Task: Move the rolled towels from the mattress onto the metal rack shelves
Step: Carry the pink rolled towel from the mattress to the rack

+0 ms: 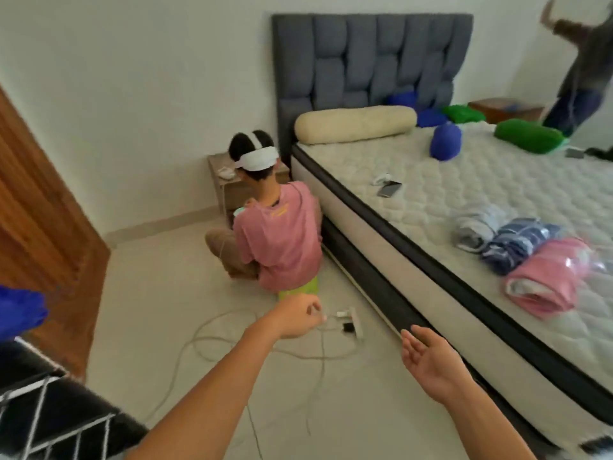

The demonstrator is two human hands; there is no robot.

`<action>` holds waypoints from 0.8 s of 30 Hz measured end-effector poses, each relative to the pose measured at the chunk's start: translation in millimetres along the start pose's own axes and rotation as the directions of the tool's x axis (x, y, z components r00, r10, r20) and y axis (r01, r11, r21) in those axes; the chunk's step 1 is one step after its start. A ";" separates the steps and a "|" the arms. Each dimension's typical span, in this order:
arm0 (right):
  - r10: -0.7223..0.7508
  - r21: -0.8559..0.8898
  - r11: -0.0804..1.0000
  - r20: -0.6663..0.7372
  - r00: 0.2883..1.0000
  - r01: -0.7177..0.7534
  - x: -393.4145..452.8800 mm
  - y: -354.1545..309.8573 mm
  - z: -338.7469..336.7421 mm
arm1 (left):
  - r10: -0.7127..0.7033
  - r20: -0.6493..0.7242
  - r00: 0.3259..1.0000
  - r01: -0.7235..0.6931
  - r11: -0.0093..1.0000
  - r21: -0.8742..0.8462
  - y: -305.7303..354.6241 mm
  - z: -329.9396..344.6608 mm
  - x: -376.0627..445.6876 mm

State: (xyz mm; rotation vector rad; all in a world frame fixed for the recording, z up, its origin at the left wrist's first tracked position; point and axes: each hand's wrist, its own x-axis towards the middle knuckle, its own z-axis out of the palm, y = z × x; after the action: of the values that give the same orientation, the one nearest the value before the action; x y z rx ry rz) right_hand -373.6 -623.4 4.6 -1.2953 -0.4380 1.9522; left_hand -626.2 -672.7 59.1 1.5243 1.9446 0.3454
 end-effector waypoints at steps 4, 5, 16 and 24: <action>-0.031 0.237 0.969 -0.167 0.985 0.070 12.6 -40.6 -106.2 | 0.083 0.116 0.990 -0.082 0.997 -0.011 78.1 39.3 74.8; -0.026 0.274 0.959 -0.190 0.981 0.079 16.6 -49.9 -124.4 | 0.097 0.126 0.987 -0.092 0.995 -0.044 97.0 48.4 93.8; -0.107 0.546 0.767 -0.409 0.906 0.337 36.6 -173.0 -255.6 | 0.270 0.460 0.846 -0.267 0.961 -0.075 319.4 191.6 237.4; -0.094 0.448 0.788 -0.590 0.802 0.422 114.8 -234.9 -282.1 | 0.370 0.458 0.808 -0.368 0.925 -0.096 437.9 244.2 376.8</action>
State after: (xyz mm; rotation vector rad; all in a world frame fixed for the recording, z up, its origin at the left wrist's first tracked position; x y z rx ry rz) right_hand -54.2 -414.2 -42.1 -1.2251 0.2283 1.2381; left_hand -183.7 -232.2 -0.9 1.7889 1.2662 0.1177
